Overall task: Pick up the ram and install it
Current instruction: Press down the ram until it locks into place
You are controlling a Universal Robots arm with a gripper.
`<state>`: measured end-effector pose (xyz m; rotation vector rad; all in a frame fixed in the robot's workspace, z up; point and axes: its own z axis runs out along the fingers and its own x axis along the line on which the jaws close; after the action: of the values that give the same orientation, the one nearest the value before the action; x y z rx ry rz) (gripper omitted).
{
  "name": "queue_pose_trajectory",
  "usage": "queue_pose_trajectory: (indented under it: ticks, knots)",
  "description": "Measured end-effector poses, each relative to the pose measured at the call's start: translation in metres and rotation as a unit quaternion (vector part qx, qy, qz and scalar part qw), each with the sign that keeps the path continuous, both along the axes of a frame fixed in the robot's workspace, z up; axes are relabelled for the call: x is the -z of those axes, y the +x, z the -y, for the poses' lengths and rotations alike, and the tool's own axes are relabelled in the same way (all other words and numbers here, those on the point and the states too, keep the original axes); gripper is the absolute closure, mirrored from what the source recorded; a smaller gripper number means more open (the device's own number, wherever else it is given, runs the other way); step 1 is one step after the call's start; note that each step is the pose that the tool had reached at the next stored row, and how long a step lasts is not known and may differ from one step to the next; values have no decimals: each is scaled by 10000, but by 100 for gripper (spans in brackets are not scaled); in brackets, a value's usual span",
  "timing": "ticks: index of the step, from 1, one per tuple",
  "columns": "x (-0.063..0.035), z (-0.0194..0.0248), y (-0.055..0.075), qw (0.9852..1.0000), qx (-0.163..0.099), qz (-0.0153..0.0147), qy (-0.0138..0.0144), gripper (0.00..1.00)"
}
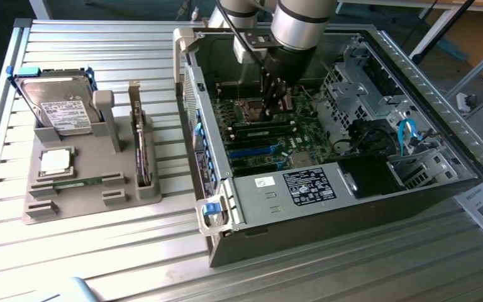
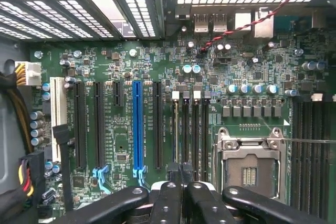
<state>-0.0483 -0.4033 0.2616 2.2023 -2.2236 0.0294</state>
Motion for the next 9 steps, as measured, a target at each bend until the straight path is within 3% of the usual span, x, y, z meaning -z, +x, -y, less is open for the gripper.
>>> queue_pose_trajectory:
  ticks: [4,9]
  knots:
    - [-87,0,0,10000,0,0,-3,89]
    - [-87,0,0,10000,1,0,-2,89]
